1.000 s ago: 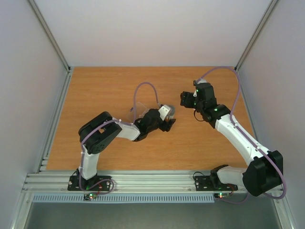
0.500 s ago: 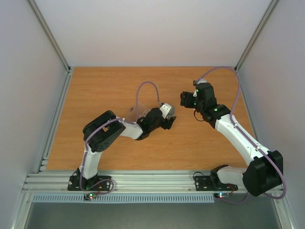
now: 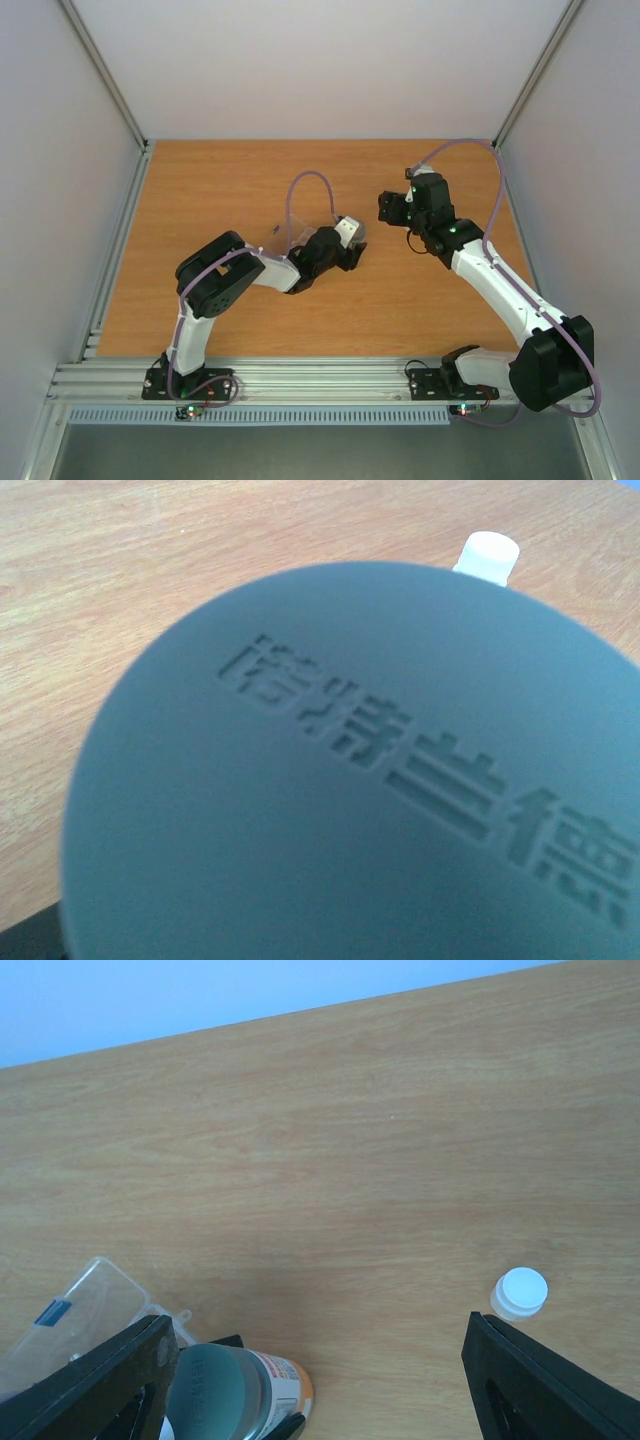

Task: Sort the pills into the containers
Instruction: Place the lid of the pill bottle on the pill bottle, then pick up the pill bottle at the center of the board.

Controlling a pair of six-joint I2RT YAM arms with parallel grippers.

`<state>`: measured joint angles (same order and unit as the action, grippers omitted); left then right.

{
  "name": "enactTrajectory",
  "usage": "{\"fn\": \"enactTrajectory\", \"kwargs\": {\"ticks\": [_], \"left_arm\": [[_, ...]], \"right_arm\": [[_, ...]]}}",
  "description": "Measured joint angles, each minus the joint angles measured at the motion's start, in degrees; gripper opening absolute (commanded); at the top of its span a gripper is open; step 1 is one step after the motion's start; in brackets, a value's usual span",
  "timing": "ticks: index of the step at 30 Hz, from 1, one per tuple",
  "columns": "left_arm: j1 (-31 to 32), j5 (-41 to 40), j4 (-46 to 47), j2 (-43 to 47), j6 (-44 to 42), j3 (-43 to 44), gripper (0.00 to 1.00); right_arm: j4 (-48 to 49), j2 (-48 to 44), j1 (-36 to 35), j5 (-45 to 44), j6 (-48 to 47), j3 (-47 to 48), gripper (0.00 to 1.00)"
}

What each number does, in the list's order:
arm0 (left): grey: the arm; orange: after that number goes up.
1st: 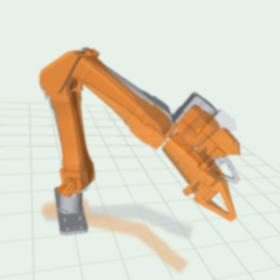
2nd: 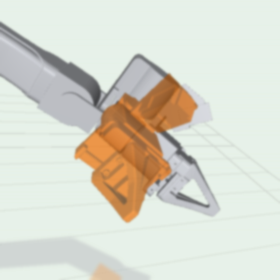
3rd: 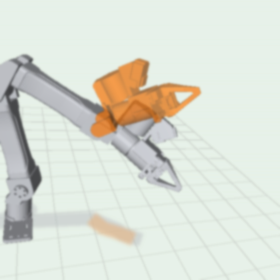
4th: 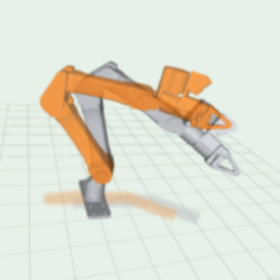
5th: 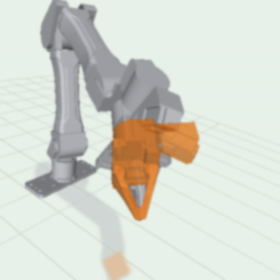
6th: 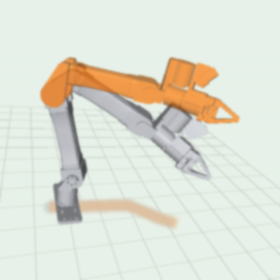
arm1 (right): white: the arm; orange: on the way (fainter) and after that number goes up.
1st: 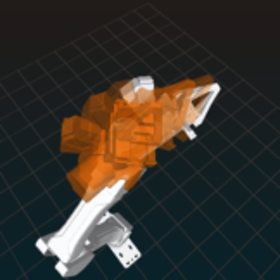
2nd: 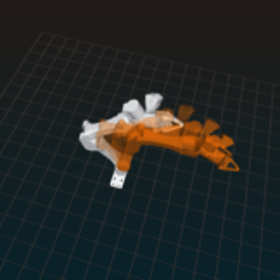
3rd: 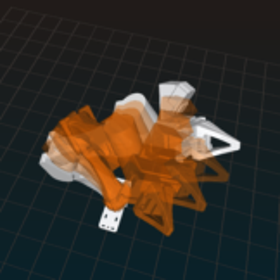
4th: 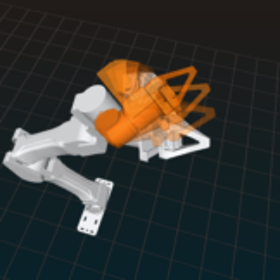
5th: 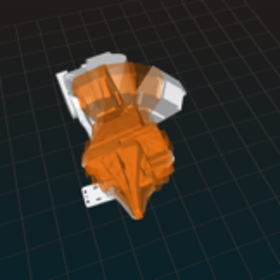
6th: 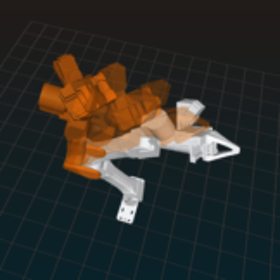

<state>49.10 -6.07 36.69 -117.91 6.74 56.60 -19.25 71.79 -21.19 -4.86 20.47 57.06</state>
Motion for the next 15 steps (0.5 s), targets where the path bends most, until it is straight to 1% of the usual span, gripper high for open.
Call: {"fn": "enactTrajectory", "kwargs": {"ticks": [6, 8, 10, 15], "left_arm": [[-0.59, 0.33, 0.2, 0.0, 0.04, -0.04, 0.67], [-0.72, 0.79, 0.39, 0.07, 0.04, -0.13, 0.64], [-1.09, 1.81, 0.42, 0.33, 0.0, -0.37, 0.61], [-2.23, 5.75, -0.15, 1.33, -0.02, -0.52, 0.61]], "right_arm": [[0.02, 0.15, 0.0, 0.0, 0.0, 0.0, 0.8], [0.04, 0.24, 0.0, 0.02, 0.0, 0.0, 0.8], [0.13, 0.28, 0.0, 0.02, 0.02, 0.0, 0.8], [0.61, 0.28, 0.0, 0.04, 0.04, 0.0, 0.8]]}}
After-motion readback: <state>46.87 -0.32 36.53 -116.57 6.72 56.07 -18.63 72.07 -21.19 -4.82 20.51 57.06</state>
